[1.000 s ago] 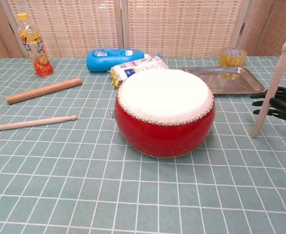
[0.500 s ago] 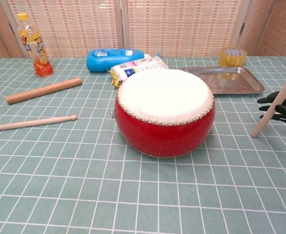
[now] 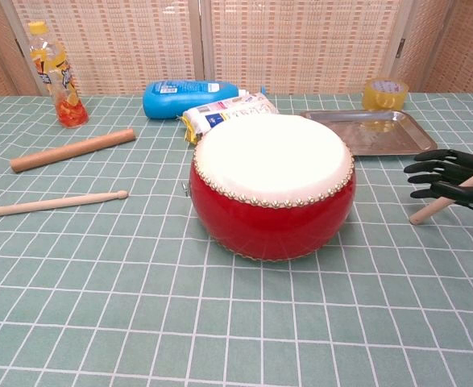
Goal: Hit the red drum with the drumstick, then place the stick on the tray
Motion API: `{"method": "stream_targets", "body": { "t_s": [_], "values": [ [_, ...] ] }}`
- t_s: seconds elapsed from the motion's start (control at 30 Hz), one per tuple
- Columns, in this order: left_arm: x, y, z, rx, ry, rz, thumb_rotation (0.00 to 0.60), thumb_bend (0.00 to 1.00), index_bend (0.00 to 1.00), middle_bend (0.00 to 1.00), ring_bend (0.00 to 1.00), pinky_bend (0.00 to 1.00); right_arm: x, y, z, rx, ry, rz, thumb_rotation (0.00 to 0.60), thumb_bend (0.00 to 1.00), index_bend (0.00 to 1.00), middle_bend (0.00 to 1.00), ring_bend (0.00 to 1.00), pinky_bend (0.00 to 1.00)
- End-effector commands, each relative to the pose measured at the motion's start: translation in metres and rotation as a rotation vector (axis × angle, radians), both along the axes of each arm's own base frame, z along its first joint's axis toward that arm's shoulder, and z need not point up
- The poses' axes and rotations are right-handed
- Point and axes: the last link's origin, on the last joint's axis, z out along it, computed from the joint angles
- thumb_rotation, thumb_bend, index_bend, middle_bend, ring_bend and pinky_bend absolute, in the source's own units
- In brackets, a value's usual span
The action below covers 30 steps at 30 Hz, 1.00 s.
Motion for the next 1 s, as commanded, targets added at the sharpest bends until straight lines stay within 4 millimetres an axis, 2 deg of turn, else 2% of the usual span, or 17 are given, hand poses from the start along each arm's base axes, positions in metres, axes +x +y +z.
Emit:
{"method": "stream_targets", "body": {
  "t_s": [0.03,0.13,0.33,0.47,0.6,0.7,0.93,1.0],
  "values": [
    [-0.0010,-0.0006,0.0005,0.001,0.000,0.005,0.600,0.34,0.17,0.14,0.08,0.06,0.0072,-0.0048,-0.0074,-0.004,0.033,0.012,0.600,0.18,0.49,0.33,0.30,0.32],
    [-0.0026,-0.0019,0.0009,0.000,-0.003,0.012,0.600,0.34,0.17,0.14,0.08,0.06,0.0078,-0.0069,-0.0088,-0.013,0.049,0.000,0.600,0.18,0.60,0.44,0.40,0.40],
    [-0.0032,-0.0018,-0.0001,-0.003,-0.001,0.014,0.600,0.34,0.17,0.14,0.08,0.06,0.0092,-0.0088,-0.0118,-0.021,0.081,-0.010,0.600,0.18,0.89,0.70,0.68,0.62],
    [-0.0023,-0.0007,0.0002,-0.002,-0.001,0.011,0.600,0.34,0.17,0.14,0.08,0.06,0.0103,-0.0105,-0.0118,-0.024,0.094,-0.013,0.600,0.18,0.99,0.82,0.84,0.79],
    [-0.0021,-0.0002,-0.0007,-0.008,0.001,0.012,0.600,0.34,0.17,0.14,0.08,0.06,0.0105,-0.0119,-0.0109,-0.034,0.091,-0.026,0.600,0.18,1.00,0.89,0.93,0.93],
    [-0.0021,-0.0002,-0.0011,-0.009,0.001,0.013,0.600,0.34,0.17,0.14,0.08,0.06,0.0105,-0.0126,-0.0100,-0.038,0.078,-0.037,0.600,0.18,1.00,0.92,0.99,0.99],
    [-0.0022,-0.0001,-0.0012,-0.011,0.003,0.016,0.600,0.34,0.17,0.14,0.08,0.06,0.0112,-0.0144,-0.0092,-0.064,0.056,-0.063,0.600,0.18,1.00,1.00,1.00,1.00],
    [-0.0026,-0.0005,-0.0012,-0.012,0.003,0.017,0.600,0.34,0.17,0.14,0.08,0.06,0.0118,-0.0145,-0.0078,-0.077,0.044,-0.072,0.600,0.24,1.00,1.00,1.00,1.00]
  ]
}}
